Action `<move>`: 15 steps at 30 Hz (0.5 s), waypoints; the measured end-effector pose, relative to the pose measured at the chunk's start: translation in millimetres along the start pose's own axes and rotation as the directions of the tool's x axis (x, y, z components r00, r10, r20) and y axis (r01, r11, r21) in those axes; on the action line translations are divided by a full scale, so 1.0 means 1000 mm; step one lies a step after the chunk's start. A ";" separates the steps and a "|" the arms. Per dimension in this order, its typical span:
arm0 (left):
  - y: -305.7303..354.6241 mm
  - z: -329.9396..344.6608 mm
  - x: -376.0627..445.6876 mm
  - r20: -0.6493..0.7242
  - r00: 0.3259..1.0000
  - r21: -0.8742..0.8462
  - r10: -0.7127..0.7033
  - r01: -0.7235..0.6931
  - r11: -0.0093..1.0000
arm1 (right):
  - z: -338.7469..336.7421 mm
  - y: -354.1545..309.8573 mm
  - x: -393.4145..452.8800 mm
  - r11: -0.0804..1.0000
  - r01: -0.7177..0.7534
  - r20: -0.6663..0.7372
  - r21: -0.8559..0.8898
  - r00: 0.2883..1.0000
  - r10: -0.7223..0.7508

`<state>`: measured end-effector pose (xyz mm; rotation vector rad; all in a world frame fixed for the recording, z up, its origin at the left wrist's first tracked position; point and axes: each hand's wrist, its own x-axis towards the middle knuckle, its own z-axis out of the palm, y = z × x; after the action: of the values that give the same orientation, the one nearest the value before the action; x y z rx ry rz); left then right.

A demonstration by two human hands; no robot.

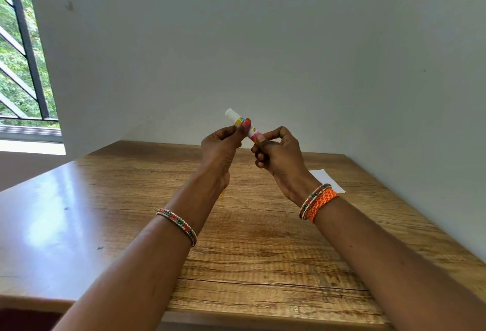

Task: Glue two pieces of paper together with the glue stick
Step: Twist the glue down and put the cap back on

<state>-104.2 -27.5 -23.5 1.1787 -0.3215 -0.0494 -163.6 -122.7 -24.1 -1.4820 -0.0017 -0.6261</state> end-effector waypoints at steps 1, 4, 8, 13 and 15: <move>0.000 0.000 0.000 0.014 1.000 -0.004 -0.012 0.012 1.000 | 0.000 -0.001 0.000 1.000 -0.020 0.005 0.022 1.000 0.020; 0.002 -0.001 0.000 0.154 0.988 -0.038 -0.028 0.035 0.999 | -0.003 -0.002 0.001 0.982 -0.111 0.044 0.154 0.993 0.106; 0.006 0.000 -0.001 0.379 0.925 -0.110 -0.013 0.059 0.992 | -0.006 -0.003 0.003 0.919 -0.204 0.092 0.336 0.979 0.183; 0.005 -0.002 0.002 0.343 0.939 -0.132 0.018 0.029 0.991 | -0.003 -0.002 0.002 0.909 -0.218 0.112 0.356 0.975 0.190; 0.003 -0.002 0.002 0.289 0.957 -0.119 0.041 -0.006 0.993 | -0.001 -0.001 0.002 0.925 -0.195 0.090 0.328 0.981 0.175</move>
<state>-101.8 -24.8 -20.5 1.0502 -0.5848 -0.2203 -162.7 -123.9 -22.3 -1.1530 -0.0137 -0.4043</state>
